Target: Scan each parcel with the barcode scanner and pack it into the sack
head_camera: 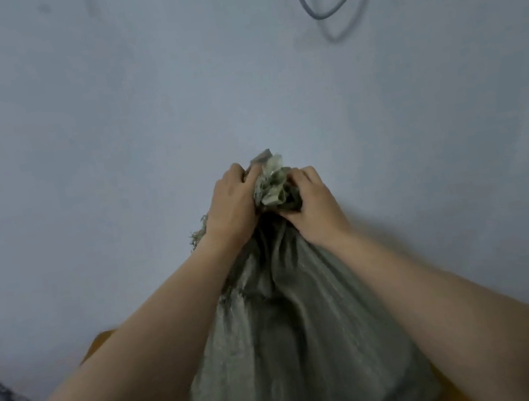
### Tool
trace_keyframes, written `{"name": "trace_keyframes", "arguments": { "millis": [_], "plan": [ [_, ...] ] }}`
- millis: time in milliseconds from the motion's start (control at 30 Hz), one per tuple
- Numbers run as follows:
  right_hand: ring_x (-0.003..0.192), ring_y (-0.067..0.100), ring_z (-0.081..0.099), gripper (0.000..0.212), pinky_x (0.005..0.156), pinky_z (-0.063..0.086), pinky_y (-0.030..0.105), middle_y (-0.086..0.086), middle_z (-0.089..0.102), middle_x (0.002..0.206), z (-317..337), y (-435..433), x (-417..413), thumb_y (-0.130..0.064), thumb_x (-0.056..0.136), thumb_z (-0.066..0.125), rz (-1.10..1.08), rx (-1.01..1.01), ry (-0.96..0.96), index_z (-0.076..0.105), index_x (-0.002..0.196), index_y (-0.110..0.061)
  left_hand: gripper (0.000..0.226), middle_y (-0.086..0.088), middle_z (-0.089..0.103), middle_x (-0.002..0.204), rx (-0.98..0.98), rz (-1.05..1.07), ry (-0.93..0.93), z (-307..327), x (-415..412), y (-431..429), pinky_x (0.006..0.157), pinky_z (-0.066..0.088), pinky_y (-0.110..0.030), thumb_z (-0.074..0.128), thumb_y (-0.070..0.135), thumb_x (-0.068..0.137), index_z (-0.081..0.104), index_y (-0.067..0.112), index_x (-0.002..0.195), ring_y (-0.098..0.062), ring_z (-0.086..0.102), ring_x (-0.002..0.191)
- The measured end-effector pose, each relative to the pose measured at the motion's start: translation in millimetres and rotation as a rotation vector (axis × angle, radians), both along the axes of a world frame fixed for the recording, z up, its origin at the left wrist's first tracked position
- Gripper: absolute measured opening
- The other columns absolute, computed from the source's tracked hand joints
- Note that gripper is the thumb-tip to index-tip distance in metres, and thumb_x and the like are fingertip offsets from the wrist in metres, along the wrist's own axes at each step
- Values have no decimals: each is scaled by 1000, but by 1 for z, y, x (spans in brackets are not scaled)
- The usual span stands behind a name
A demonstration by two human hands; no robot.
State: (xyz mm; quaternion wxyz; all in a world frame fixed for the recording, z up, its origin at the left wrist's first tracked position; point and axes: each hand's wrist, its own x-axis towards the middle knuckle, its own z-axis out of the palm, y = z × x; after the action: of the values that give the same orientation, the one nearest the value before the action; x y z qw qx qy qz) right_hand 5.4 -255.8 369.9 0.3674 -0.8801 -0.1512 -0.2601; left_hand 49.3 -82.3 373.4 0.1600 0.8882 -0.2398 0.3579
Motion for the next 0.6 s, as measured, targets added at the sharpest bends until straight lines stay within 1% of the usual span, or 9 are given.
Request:
{"name": "trace_keyframes", "arguments": {
  "millis": [33, 100, 167, 233, 300, 400, 467, 500, 600],
  "plan": [
    [102, 19, 60, 51, 88, 48, 30, 0, 49, 121, -13, -4, 1, -25, 87, 80, -4, -34, 62, 56, 131, -16, 60, -16, 49, 95, 62, 3, 29, -18, 2, 0, 67, 34, -36, 81, 15, 77, 54, 9, 131, -36, 52, 78],
    [106, 21, 59, 50, 90, 48, 32, 0, 48, 123, -40, -12, 3, -23, 85, 81, -9, -97, 176, 56, 128, -16, 85, -16, 49, 111, 203, -13, 156, -49, 3, 1, 76, 39, -41, 83, 48, 76, 46, 11, 144, -37, 52, 95],
    [113, 23, 58, 56, 97, 49, 38, 1, 48, 127, -67, -23, 2, -26, 81, 84, -13, -163, 301, 56, 129, -16, 109, -15, 45, 129, 357, -5, 338, -75, -3, 3, 93, 41, -44, 67, 78, 74, 31, 17, 156, -36, 48, 114],
    [122, 21, 55, 74, 104, 47, 37, 0, 49, 133, -91, -32, -3, -38, 75, 89, 10, -221, 464, 53, 137, -18, 125, -12, 41, 140, 459, 3, 542, -100, -8, 6, 106, 39, -45, 47, 97, 64, 19, 22, 161, -34, 45, 128],
    [134, 18, 49, 98, 112, 41, 32, -1, 47, 146, -110, -38, -13, -52, 69, 90, 81, -250, 625, 42, 149, -23, 131, -9, 40, 148, 429, -34, 773, -120, -15, 4, 115, 33, -48, 34, 105, 59, 14, 29, 164, -32, 40, 138],
    [148, 17, 34, 118, 120, 30, 31, -5, 34, 162, -128, -45, -26, -72, 68, 81, 118, -190, 794, 22, 161, -32, 116, -6, 33, 160, 281, -68, 997, -130, -28, -6, 121, 22, -50, 18, 102, 73, 15, 32, 165, -28, 30, 150],
    [151, 17, 31, 125, 123, 29, 35, -5, 29, 167, -128, -48, -30, -83, 64, 73, 96, -131, 811, 14, 163, -35, 94, -4, 36, 162, 109, -96, 980, -125, -35, -11, 121, 23, -46, 20, 88, 89, 24, 30, 163, -27, 32, 151],
    [151, 16, 32, 126, 122, 31, 37, -6, 29, 167, -124, -49, -32, -84, 63, 72, 76, -95, 786, 13, 163, -36, 81, -4, 43, 158, 38, -112, 879, -119, -39, -11, 119, 29, -45, 25, 81, 95, 31, 32, 159, -28, 39, 146],
    [149, 15, 36, 127, 120, 35, 40, -7, 33, 166, -104, -53, -39, -86, 60, 71, 22, 30, 699, 13, 163, -38, 70, -2, 59, 142, 27, -91, 563, -98, -49, -11, 109, 40, -48, 31, 75, 90, 38, 36, 148, -30, 54, 131]
  ]
}}
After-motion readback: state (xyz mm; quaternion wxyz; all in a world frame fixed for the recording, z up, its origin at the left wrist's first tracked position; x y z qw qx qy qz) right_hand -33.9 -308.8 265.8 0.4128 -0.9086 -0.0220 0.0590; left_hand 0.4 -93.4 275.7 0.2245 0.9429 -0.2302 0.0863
